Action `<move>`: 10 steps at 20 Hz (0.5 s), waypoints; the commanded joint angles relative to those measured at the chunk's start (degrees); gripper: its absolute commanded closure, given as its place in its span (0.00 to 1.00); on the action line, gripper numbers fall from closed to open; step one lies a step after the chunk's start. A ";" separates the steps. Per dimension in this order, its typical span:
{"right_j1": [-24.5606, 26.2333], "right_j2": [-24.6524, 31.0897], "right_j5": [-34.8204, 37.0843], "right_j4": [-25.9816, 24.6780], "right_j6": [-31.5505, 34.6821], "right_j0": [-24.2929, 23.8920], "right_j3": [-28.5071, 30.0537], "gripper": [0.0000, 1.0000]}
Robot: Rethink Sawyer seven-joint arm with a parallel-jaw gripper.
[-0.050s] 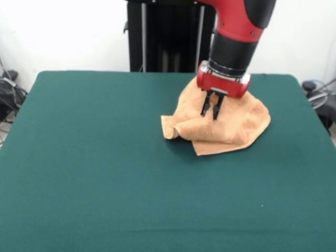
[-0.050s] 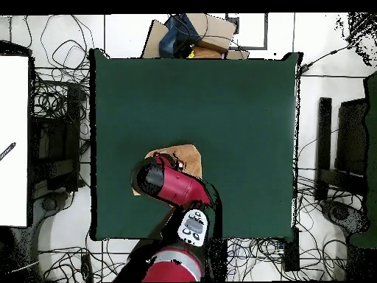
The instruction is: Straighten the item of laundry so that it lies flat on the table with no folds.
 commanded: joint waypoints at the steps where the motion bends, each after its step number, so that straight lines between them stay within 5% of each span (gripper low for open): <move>1: -2.44 -0.13 9.94 3.17 16.44 1.42 2.02 1.00; 10: -4.32 0.45 11.61 3.04 16.03 0.53 3.23 1.00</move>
